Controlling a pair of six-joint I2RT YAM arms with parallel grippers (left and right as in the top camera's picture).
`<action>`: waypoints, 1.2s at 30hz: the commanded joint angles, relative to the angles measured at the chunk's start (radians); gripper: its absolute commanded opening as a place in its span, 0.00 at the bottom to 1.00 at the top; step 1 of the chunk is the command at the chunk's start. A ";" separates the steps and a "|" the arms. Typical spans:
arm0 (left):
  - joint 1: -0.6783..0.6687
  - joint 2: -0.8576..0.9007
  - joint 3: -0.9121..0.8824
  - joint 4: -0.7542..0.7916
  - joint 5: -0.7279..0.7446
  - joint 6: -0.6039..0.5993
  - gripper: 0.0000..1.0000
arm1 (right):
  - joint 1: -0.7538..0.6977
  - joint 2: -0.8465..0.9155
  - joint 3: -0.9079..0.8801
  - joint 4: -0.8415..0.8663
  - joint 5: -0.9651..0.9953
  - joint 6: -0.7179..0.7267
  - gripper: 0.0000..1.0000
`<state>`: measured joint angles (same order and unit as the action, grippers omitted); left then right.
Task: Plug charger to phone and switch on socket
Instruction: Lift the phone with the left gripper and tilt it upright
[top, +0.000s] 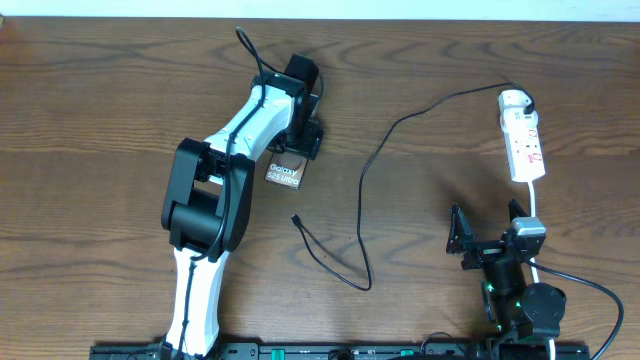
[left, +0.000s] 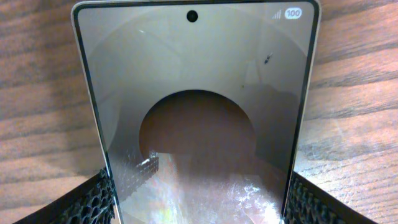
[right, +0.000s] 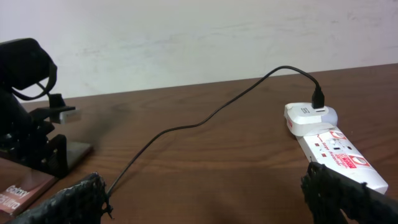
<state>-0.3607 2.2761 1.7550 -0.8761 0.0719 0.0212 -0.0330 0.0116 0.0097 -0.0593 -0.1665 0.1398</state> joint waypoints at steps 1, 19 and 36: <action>0.008 0.051 -0.013 -0.037 0.025 -0.046 0.39 | 0.008 -0.006 -0.005 -0.001 0.004 -0.014 0.99; 0.009 0.050 0.117 -0.185 0.083 -0.140 0.32 | 0.008 -0.006 -0.005 -0.001 0.004 -0.014 0.99; 0.008 0.050 0.198 -0.249 0.130 -0.282 0.19 | 0.008 -0.006 -0.005 -0.001 0.004 -0.014 0.99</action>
<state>-0.3561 2.3211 1.8824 -1.1110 0.1802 -0.2070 -0.0330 0.0120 0.0097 -0.0593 -0.1665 0.1398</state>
